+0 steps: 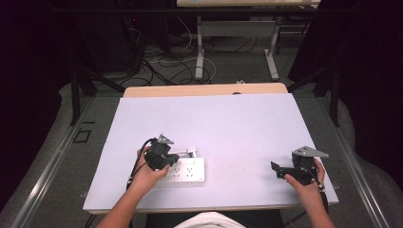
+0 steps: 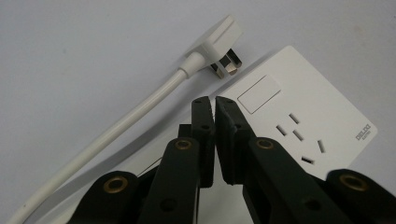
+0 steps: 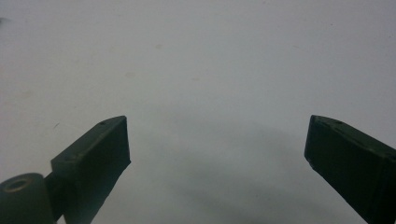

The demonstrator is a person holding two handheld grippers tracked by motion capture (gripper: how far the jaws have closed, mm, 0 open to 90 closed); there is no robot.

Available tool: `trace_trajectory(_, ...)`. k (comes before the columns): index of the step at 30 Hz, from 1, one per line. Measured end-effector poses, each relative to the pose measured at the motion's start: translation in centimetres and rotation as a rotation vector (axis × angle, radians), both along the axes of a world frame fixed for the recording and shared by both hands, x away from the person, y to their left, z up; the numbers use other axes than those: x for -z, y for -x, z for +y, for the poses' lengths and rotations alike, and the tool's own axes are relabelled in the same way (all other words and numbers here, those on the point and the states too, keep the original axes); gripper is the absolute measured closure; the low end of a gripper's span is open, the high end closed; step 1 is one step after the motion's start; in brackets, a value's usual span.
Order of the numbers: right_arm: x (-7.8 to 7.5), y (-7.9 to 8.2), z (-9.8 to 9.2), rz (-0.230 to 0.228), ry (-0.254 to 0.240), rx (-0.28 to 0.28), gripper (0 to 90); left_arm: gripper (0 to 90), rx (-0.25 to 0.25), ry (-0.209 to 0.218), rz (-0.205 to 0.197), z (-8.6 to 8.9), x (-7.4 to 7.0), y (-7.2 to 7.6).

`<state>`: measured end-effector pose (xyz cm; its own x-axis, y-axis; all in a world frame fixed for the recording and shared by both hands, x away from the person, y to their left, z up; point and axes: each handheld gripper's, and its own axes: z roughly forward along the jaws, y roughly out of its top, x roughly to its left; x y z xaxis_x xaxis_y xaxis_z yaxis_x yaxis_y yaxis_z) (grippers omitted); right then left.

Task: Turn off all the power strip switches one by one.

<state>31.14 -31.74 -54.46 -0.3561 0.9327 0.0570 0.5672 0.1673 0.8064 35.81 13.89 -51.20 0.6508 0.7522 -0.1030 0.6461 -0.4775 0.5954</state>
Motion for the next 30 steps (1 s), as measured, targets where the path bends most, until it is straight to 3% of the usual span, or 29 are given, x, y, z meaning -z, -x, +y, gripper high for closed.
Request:
trace_trajectory(16, 0.0, 0.0, 0.0, -0.007, 0.001, 0.002, 6.2, 88.1, 0.017, -0.01, 0.012, -1.3, 0.3, -0.2)
trace_trajectory(19, 0.0, 0.0, -0.1, 0.0, 0.001, -0.005, 6.2, 88.3, 0.026, -0.004, 0.033, -1.3, 0.3, -0.3)
trace_trajectory(22, 0.0, 0.0, -0.1, 0.0, 0.0, -0.006, 6.2, 88.9, 0.013, -0.007, 0.018, -1.4, 0.7, -0.3)
trace_trajectory(23, 0.0, 0.0, 0.0, -0.008, 0.001, 0.004, 6.2, 89.0, 0.016, 0.003, 0.039, -1.2, 0.6, -0.3)
trace_trajectory(25, 0.0, 0.0, 0.0, -0.006, 0.001, 0.002, 6.2, 89.0, 0.01, 0.004, 0.023, -1.2, 0.7, -0.3)
trace_trajectory(30, 0.0, 0.0, 0.0, 0.003, -0.002, -0.005, 6.2, 89.1, 0.008, 0.005, 0.024, -1.2, 0.8, -0.3)
